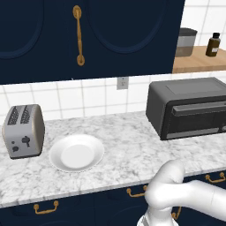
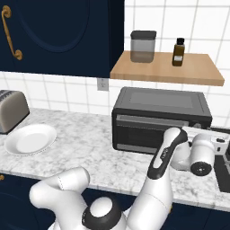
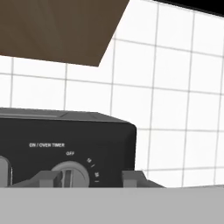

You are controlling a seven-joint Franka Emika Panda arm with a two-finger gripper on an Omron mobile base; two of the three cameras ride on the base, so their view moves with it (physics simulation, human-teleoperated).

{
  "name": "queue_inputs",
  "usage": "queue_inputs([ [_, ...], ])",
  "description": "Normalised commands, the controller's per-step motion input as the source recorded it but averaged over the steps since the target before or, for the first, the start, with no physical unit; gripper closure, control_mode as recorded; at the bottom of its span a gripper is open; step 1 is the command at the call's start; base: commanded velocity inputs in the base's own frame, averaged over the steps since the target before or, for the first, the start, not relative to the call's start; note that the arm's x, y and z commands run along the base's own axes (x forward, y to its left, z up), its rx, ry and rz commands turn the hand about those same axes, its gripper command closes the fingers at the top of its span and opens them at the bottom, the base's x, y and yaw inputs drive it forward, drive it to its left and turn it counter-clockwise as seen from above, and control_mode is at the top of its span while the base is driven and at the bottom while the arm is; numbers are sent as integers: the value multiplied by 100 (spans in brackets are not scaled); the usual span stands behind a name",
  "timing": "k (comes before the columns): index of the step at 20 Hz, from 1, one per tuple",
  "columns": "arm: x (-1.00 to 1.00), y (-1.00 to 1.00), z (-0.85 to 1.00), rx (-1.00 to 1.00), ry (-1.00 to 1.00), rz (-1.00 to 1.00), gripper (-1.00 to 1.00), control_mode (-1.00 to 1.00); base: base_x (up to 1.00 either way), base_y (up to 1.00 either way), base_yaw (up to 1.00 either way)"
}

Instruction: Pick up the kebab skewer and baguette bread, and place them inside the toaster oven. Close the toaster oven door and start by setting the timer.

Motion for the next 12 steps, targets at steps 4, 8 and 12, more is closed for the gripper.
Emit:
queue_inputs([
  [4, 25, 1, -37, 0, 0, -2, 100, -100, 0, 0, 0],
  [8, 12, 10, -35, 0, 0, -1, 100, -100, 0, 0, 0],
  [12, 5, 27, -35, -1, 0, -3, 100, -100, 0, 0, 0],
])
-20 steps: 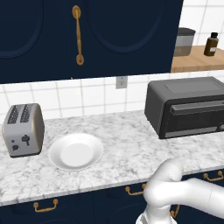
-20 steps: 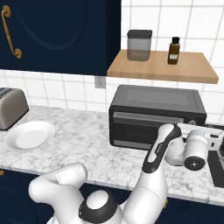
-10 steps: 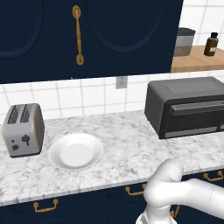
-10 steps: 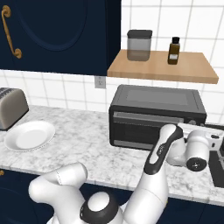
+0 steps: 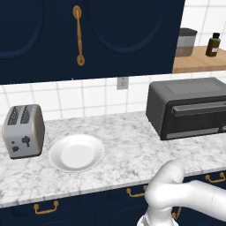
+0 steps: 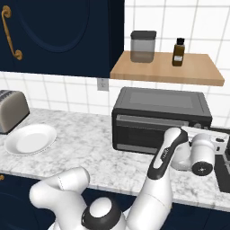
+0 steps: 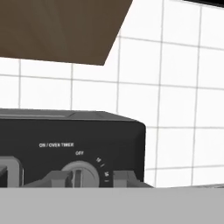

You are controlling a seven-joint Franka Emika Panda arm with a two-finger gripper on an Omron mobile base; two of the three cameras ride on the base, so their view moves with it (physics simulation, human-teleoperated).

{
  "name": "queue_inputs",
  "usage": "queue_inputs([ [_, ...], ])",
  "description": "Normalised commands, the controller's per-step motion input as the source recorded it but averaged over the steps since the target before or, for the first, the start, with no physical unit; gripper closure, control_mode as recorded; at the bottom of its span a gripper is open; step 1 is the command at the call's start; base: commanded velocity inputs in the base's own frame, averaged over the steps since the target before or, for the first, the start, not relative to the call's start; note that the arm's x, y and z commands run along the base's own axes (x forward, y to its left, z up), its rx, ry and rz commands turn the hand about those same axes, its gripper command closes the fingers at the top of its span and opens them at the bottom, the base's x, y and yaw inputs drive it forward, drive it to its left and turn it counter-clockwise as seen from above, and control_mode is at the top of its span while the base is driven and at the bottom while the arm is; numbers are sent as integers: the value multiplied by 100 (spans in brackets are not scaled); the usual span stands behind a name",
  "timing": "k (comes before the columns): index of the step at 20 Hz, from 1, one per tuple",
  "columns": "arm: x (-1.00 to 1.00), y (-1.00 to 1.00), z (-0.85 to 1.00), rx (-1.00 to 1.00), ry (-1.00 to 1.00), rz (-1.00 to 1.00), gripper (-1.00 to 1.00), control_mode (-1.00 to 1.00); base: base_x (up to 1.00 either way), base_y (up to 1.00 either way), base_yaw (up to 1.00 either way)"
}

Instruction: Pick up the kebab skewer and baguette bread, and place them inside the toaster oven. Close the toaster oven door and start by setting the timer.

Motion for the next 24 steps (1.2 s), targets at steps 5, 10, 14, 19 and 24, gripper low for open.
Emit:
queue_inputs([
  [5, 19, 27, -29, -1, 0, -3, 100, -100, 0, 0, 0],
  [10, 15, 29, -26, 0, 0, 0, 100, -100, 0, 0, 0],
  [14, 0, 56, -17, -4, -2, 0, 100, -100, 0, 0, 0],
  [19, 19, 36, -14, -5, -2, 0, 100, -100, 0, 0, 0],
  [24, 33, 10, -1, -1, -4, 0, 100, -100, 0, 0, 0],
])
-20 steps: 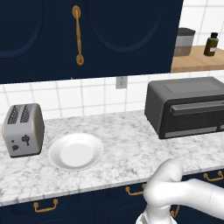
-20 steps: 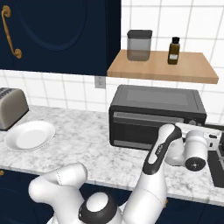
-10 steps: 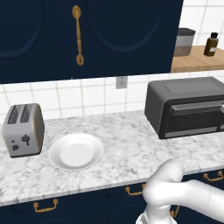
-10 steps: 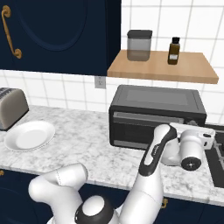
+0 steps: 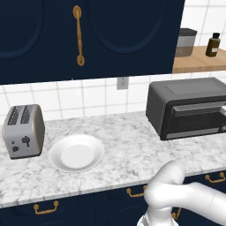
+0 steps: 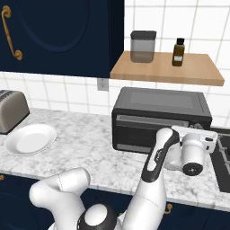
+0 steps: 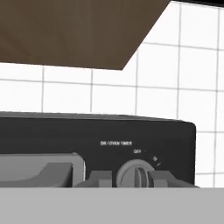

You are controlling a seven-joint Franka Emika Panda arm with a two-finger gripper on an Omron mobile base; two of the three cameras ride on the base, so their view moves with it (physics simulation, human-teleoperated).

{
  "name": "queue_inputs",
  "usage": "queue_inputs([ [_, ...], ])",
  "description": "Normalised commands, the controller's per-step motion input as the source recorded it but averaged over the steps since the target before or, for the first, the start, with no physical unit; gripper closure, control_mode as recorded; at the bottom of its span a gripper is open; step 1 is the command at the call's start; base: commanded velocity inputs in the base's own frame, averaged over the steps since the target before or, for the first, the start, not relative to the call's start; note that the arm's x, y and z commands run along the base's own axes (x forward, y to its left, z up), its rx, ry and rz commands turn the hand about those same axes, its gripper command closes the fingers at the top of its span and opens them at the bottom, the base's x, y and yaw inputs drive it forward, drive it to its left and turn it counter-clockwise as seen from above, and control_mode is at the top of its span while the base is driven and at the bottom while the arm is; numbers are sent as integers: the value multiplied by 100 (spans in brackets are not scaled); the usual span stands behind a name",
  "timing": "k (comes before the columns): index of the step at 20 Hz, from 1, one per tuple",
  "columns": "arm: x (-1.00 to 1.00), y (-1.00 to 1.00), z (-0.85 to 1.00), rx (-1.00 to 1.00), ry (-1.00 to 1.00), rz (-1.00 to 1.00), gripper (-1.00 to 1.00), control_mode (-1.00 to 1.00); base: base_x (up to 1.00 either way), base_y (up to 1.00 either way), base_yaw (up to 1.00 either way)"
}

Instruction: Pick up the kebab skewer and baguette bread, and place them inside the toaster oven. Close the toaster oven door and start by setting the timer.

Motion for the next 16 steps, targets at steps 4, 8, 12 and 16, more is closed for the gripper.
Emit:
queue_inputs([
  [4, 28, -7, 0, -2, -1, 0, 100, -100, 0, 0, 0],
  [8, 40, -6, -2, -4, 0, 0, 100, -100, 0, 0, 0],
  [12, 44, 0, -11, -4, -2, 0, 100, -100, 0, 0, 0],
  [16, 46, 0, -5, -2, -1, -5, 100, -100, 0, 0, 0],
])
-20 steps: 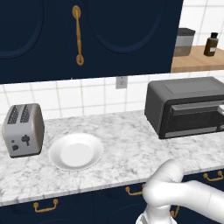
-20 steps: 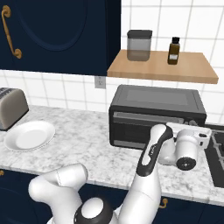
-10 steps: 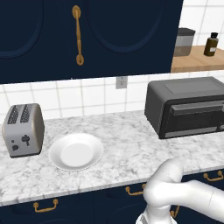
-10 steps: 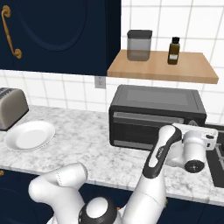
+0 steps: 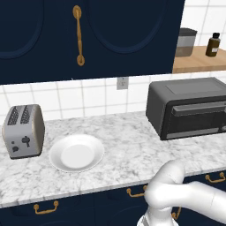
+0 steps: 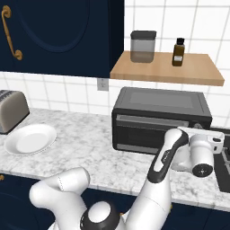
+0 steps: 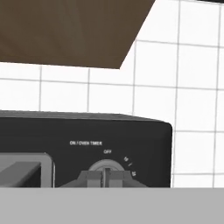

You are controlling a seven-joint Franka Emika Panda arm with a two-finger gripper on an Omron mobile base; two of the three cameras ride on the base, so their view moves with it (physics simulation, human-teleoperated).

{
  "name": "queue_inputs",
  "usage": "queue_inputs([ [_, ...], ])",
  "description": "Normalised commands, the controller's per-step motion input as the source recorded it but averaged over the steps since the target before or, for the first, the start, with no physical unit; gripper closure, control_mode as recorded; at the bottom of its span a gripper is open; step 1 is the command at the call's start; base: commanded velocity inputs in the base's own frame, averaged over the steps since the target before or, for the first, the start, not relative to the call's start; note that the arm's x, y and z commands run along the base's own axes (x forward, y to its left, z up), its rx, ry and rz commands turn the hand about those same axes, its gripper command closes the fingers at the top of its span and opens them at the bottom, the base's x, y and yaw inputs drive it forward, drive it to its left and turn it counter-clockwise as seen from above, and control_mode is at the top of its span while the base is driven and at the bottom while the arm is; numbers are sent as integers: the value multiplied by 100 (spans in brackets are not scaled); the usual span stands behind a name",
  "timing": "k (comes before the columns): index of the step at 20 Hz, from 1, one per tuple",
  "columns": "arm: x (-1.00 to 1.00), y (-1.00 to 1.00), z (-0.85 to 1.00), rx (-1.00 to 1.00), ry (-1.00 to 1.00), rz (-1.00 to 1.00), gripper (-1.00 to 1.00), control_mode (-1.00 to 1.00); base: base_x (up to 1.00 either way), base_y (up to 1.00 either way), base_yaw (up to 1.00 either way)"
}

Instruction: Pick up the kebab skewer and baguette bread, and place them inside the toaster oven. Close the toaster oven door and start by setting the timer.

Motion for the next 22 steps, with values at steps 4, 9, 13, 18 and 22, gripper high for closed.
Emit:
queue_inputs([
  [4, 62, 1, -7, 0, 0, -10, 100, -100, 0, 0, 0],
  [9, 59, 1, -14, 5, -1, -10, 100, -100, 0, 0, 0],
  [13, 39, 0, -9, 19, -6, -5, 100, -100, 0, 0, 0],
  [18, 29, 0, -15, 30, -9, -4, 100, -100, 0, 0, 0],
  [22, 43, 0, -8, 30, -3, -8, 100, -100, 0, 0, 0],
])
